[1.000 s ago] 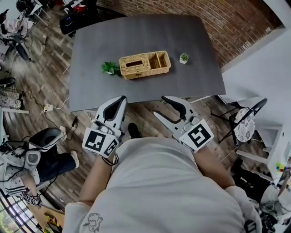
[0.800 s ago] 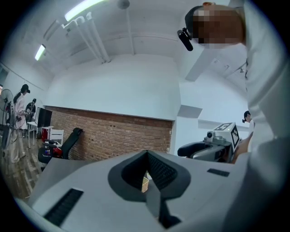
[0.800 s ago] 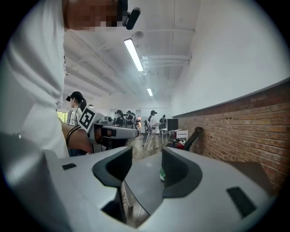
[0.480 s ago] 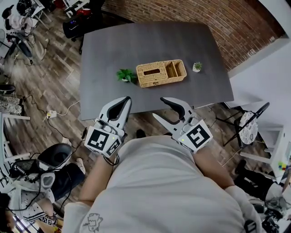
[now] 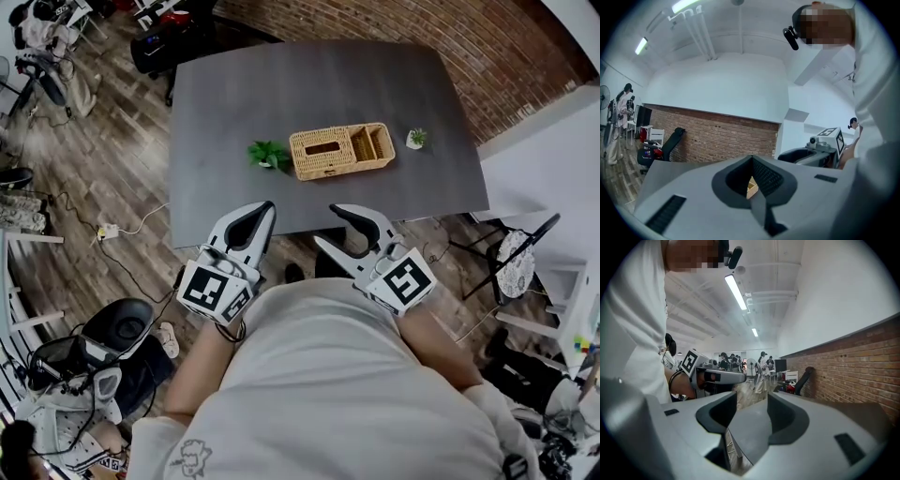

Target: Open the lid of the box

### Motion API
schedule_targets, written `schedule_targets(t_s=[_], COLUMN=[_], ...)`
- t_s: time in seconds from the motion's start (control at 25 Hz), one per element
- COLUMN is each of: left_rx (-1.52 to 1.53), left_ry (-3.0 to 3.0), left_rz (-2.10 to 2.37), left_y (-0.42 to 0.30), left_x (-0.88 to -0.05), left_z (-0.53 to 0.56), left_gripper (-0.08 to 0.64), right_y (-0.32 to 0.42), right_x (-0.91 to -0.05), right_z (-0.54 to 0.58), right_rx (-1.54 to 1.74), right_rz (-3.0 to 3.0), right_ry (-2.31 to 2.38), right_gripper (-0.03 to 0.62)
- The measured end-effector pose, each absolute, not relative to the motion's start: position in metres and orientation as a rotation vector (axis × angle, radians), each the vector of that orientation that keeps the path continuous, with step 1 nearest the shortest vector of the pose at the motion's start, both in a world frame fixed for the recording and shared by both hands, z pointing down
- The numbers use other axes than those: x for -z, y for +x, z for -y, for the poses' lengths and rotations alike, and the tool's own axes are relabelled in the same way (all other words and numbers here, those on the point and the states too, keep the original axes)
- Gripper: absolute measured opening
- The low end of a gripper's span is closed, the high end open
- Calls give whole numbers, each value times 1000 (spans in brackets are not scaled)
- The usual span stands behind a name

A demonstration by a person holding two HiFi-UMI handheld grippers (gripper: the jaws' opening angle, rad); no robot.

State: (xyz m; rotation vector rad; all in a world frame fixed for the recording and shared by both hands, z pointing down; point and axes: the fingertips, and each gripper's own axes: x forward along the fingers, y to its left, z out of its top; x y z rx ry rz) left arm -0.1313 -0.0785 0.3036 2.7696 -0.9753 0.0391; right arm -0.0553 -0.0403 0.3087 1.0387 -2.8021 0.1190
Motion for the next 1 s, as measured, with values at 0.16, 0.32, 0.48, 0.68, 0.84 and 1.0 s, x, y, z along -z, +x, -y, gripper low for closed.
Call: schedule_targets(t_s=[0.16, 0.32, 0.48, 0.68, 0.84, 1.0], left_rx=[-72, -123, -150, -176, -203, -235], left_ry=[2760, 2732, 2700, 2656, 2623, 2587], left_rz=[974, 983, 1004, 1011, 999, 995], left_y=[-125, -117, -111, -95, -82, -74], left_x=[-318, -334, -346, -364, -380, -397], left_z=[87, 100, 118, 143, 156, 171], left_gripper=[12, 12, 12, 12, 12, 12], right_y=[-49, -40, -29, -14, -4, 5], right_x=[-321, -333, -346, -367, -385, -408], right_z=[53, 73, 94, 120, 139, 158], right_rx=[-131, -148, -168, -215, -260, -316], right_rz=[2797, 2786, 2773, 2737, 2697, 2661], right_ry=[1017, 980, 938, 874, 823, 760], right_gripper=[210, 210, 210, 210, 212, 216])
